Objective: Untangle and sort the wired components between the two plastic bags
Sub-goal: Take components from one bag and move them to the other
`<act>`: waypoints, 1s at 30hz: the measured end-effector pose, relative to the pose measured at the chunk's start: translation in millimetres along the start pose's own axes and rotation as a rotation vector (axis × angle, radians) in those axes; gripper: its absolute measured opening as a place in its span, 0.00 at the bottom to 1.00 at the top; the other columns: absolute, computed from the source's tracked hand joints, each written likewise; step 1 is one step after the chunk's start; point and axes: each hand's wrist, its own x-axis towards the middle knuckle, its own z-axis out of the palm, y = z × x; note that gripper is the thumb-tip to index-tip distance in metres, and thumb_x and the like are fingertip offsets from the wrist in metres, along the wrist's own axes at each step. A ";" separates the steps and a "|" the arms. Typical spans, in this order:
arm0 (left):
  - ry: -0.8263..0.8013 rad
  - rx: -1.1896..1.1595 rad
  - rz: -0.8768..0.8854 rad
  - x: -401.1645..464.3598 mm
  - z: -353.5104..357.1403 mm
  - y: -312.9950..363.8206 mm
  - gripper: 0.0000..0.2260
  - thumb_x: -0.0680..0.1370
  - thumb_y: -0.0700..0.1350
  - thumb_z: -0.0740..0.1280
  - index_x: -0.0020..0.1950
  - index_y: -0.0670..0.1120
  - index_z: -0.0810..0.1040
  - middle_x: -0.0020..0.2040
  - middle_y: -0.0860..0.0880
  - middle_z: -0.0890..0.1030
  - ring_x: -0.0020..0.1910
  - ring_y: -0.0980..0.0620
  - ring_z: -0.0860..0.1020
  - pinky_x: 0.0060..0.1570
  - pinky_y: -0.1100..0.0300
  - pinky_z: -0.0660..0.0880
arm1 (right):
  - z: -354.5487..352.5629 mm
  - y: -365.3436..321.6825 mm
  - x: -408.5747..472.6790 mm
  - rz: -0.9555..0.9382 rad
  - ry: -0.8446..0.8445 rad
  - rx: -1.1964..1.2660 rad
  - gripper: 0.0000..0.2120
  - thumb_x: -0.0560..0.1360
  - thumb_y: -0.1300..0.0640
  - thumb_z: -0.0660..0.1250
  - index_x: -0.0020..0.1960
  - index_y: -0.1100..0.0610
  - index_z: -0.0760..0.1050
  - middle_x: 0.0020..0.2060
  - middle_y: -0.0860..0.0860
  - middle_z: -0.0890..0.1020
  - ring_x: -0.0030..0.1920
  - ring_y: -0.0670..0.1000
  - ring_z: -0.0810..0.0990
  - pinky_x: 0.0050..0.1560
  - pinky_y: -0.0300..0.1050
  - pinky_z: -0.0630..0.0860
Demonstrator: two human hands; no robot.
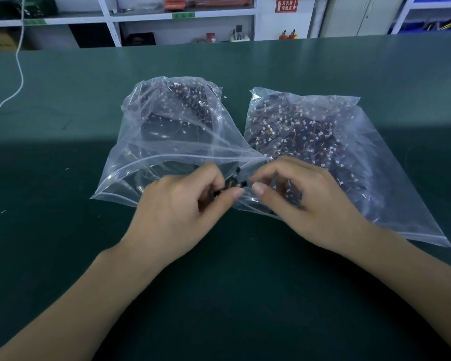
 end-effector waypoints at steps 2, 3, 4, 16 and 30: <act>-0.004 -0.042 0.037 -1.9 3.4 7.1 0.16 0.83 0.60 0.66 0.43 0.50 0.73 0.29 0.56 0.69 0.27 0.56 0.68 0.28 0.59 0.67 | 0.2 0.7 1.3 0.016 0.011 0.023 0.08 0.85 0.55 0.67 0.53 0.56 0.83 0.43 0.41 0.81 0.43 0.47 0.80 0.44 0.33 0.71; -0.009 -0.059 0.049 -2.6 5.0 9.5 0.15 0.83 0.60 0.65 0.44 0.51 0.74 0.29 0.56 0.69 0.28 0.56 0.69 0.28 0.59 0.68 | 0.0 0.1 2.0 0.022 0.013 0.037 0.08 0.85 0.55 0.66 0.52 0.56 0.82 0.42 0.40 0.80 0.43 0.46 0.80 0.44 0.32 0.70; -0.016 -0.071 0.057 -3.1 6.2 11.2 0.15 0.83 0.60 0.65 0.45 0.51 0.75 0.30 0.57 0.69 0.28 0.57 0.69 0.29 0.59 0.69 | -0.2 -0.9 2.4 0.028 0.016 0.055 0.09 0.85 0.54 0.66 0.51 0.56 0.82 0.41 0.40 0.79 0.42 0.45 0.79 0.44 0.32 0.69; -0.076 -0.102 0.092 -4.6 8.4 11.4 0.12 0.84 0.55 0.67 0.45 0.50 0.78 0.32 0.57 0.72 0.30 0.55 0.71 0.29 0.57 0.71 | -0.3 -8.4 1.0 0.156 0.018 0.334 0.06 0.81 0.58 0.72 0.45 0.55 0.81 0.34 0.47 0.80 0.36 0.55 0.76 0.38 0.56 0.73; -0.028 -0.200 0.042 -1.1 6.4 7.5 0.01 0.81 0.46 0.73 0.51 0.51 0.84 0.44 0.59 0.80 0.32 0.50 0.77 0.33 0.54 0.75 | -0.8 -4.7 0.8 0.128 0.079 0.255 0.05 0.81 0.60 0.73 0.47 0.53 0.82 0.36 0.43 0.82 0.35 0.51 0.78 0.39 0.48 0.75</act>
